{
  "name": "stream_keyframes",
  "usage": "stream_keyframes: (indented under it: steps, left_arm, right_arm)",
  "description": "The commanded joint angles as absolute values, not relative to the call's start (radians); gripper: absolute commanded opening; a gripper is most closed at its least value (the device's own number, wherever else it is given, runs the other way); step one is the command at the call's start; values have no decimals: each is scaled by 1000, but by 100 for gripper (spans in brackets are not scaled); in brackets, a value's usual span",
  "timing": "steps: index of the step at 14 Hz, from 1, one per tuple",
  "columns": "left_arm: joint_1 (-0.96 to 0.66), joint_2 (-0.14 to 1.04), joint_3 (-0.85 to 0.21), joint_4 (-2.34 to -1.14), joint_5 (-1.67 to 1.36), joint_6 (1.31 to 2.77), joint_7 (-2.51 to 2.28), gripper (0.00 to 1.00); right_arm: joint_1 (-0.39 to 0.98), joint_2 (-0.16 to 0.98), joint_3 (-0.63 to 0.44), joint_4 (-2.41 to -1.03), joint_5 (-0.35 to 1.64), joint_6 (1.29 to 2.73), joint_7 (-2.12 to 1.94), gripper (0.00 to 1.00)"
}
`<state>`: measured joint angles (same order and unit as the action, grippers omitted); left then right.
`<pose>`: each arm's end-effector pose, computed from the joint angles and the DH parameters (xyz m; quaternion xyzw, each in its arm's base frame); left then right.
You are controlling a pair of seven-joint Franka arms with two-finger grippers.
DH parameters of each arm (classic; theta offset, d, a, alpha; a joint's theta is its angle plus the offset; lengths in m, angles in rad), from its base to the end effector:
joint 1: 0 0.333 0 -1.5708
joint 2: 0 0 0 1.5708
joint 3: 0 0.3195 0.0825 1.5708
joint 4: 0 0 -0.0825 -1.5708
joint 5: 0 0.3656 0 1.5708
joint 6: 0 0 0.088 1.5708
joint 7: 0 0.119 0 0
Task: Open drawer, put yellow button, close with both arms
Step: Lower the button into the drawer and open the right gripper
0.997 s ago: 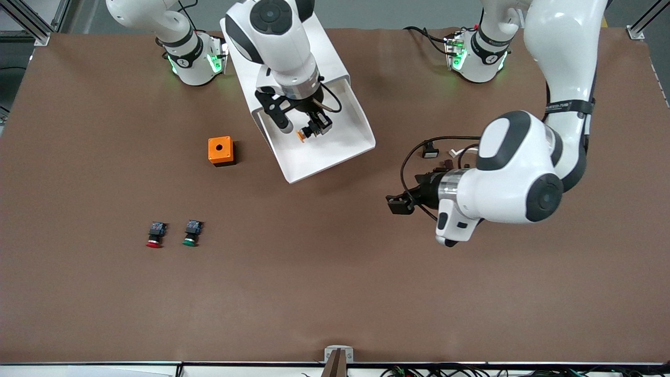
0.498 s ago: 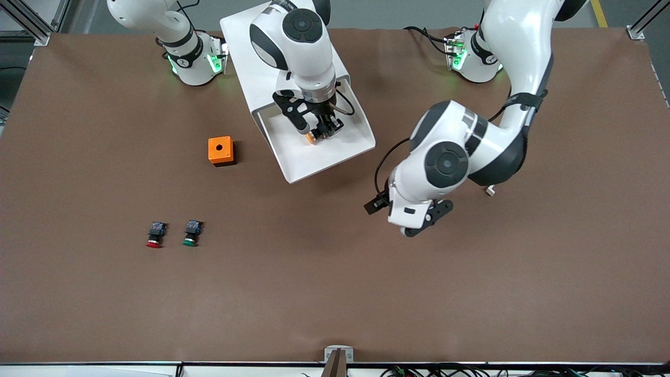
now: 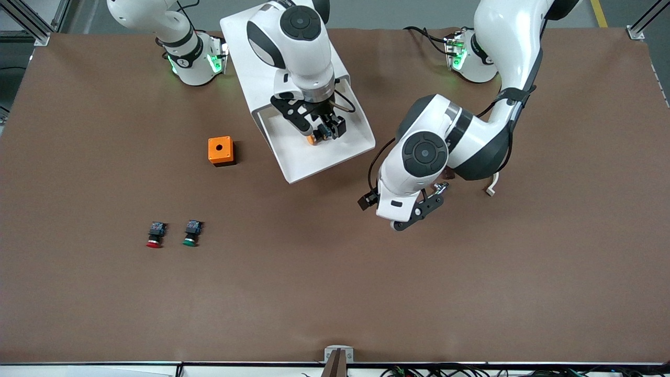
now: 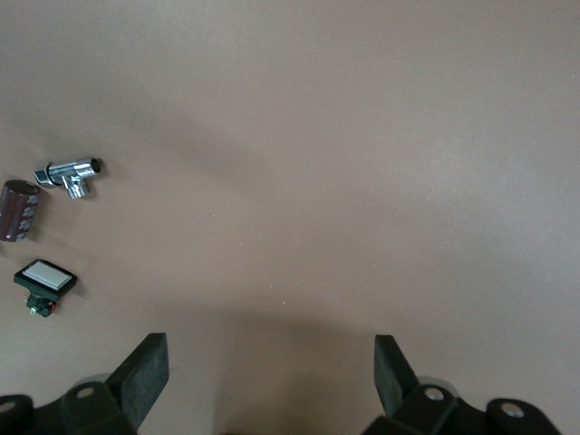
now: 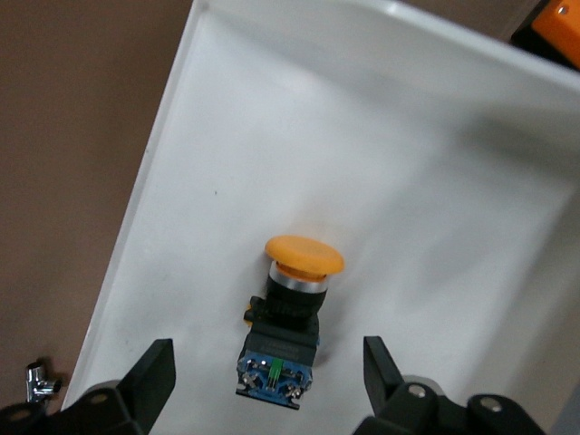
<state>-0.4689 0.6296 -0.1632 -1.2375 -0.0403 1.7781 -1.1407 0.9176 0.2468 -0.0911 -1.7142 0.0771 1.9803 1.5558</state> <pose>0.5826 -0.3975 0.3931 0.9600 0.2685 -0.0782 0.0116 0.4113 0.4611 0.4433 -0.9290 0.3691 0.0189 0.0186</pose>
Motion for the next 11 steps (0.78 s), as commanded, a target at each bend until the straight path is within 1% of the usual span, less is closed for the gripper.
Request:
stream_keyframes:
  steps: [1, 3, 5, 7, 9, 11]
  left_arm:
    - [-485, 609, -167, -1259, -12, 1787, -1144, 100]
    - [-509, 609, -167, -1259, -12, 1787, -1147, 100]
    - [-521, 612, -169, -1259, -14, 1789, -1166, 100]
    - [-551, 617, -167, -1258, -14, 1796, -1189, 100]
    - [-581, 620, -167, -1258, -12, 1810, -1189, 100]
    - [-604, 637, -167, -1256, -18, 1827, -1192, 100]
  right_arm:
    - [821, 249, -92, -1559, 95, 1788, 1375, 100]
    - [737, 242, -92, -1497, 98, 1680, 1205, 100]
    - [631, 227, -94, -1468, 98, 1600, 981, 100]
    - [519, 215, -95, -1460, 97, 1528, 747, 100]
    - [407, 187, -95, -1460, 92, 1482, 538, 100]
    - [310, 183, -98, -1457, 81, 1433, 337, 100]
